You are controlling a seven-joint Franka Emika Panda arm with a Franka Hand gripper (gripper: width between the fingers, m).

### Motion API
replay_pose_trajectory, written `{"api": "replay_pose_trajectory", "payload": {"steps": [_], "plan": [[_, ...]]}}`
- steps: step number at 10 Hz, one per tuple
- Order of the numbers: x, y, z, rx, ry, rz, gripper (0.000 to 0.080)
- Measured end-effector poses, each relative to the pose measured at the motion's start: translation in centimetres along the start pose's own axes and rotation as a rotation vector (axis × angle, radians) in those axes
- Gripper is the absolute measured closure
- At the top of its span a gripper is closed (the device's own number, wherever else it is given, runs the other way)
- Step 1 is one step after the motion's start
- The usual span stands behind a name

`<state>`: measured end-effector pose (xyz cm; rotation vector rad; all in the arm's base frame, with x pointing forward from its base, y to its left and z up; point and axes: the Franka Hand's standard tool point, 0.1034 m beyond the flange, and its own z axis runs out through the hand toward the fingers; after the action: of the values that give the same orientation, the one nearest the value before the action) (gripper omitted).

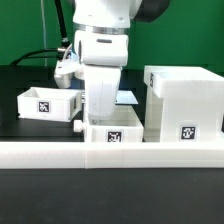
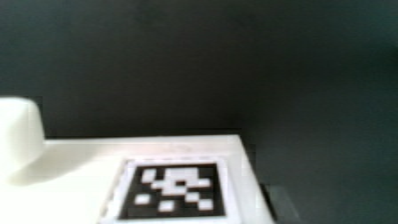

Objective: Assemble drawer

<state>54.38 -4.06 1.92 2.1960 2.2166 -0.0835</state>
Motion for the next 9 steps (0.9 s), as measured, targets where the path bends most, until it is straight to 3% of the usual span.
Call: {"api": "replay_pose_trajectory", "payload": {"steps": [3,4,9], "plan": [[-0.1,-0.1,0.2,0.000,0.000,0.006,0.0758],[0.2,0.1,0.1,-0.017,0.002,0.020,0.0758],[2.0,-0.3,0.3,0.000,0.012,0.018,0.0758]]}}
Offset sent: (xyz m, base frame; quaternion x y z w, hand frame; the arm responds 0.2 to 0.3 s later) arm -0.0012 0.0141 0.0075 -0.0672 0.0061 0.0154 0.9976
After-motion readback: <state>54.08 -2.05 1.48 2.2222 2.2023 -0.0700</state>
